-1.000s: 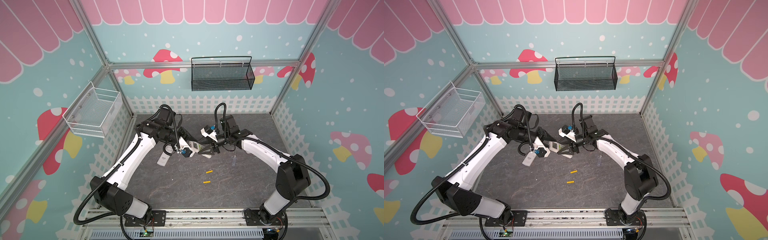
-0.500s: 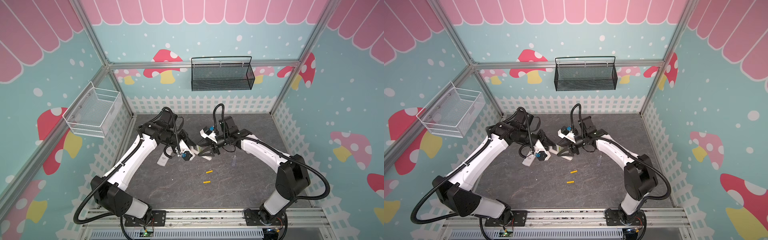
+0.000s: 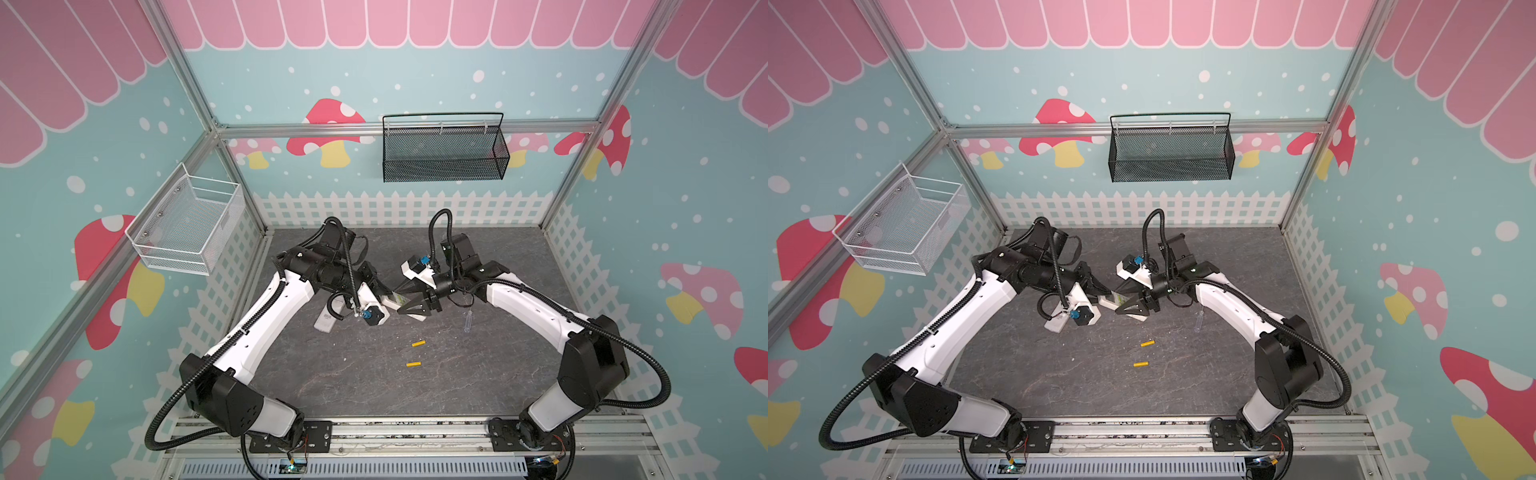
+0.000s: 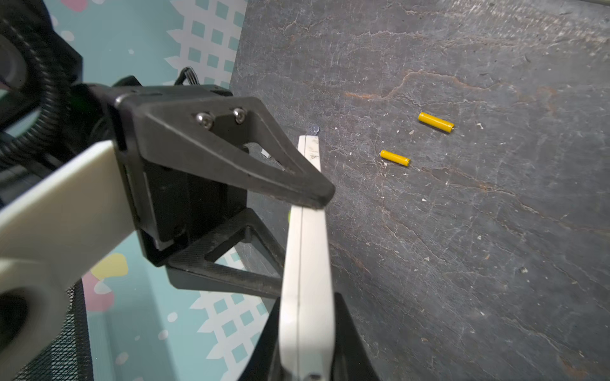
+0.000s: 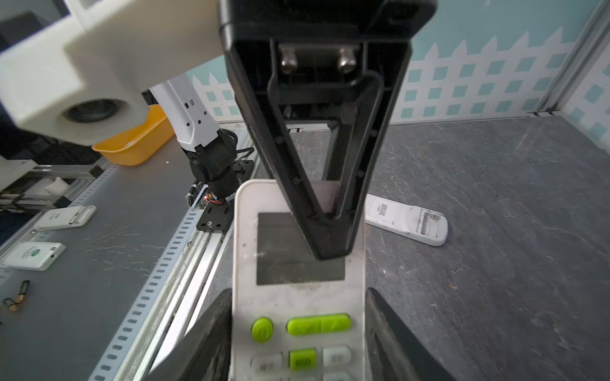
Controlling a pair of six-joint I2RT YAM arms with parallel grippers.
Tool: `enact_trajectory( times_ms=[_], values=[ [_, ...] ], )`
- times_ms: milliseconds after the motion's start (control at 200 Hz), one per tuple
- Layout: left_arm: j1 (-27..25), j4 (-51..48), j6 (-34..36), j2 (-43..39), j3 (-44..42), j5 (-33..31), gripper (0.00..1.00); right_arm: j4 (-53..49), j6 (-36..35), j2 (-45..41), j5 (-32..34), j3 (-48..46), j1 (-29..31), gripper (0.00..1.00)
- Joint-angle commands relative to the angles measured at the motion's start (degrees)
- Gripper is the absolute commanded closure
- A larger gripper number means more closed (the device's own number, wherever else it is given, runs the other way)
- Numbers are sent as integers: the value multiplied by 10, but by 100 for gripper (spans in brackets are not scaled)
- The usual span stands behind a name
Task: Unload the batteries from the remote control
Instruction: 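Grasp the raised remote's end with the left gripper while the right gripper holds it, then release the remote with the right gripper and move it to the battery-cover end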
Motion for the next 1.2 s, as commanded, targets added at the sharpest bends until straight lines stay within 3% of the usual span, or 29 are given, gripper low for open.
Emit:
enact_trajectory(
  times_ms=[0,140,300,455,630,841,976,1196],
  values=[
    [6,-23,47,-12,-15,-36,100,60,-15,-61,31,-34,-13,36],
    [6,-23,-7,-19,-26,-39,100,96,13,-100,56,-70,-32,36],
    [7,-22,-159,-17,-13,-43,100,172,60,-161,88,-137,-59,35],
    [7,3,-440,-3,20,-48,100,297,151,-221,165,-224,-72,35],
    [32,69,-734,-17,-1,-48,100,389,226,-244,257,-286,-74,35],
    [44,157,-1046,-46,-77,-52,100,452,287,-235,274,-325,-74,35],
    [54,199,-1153,-47,-120,-69,100,495,330,-232,281,-359,-74,36],
    [119,339,-1298,-59,-233,32,100,536,409,-196,290,-382,-72,37]
  ],
)
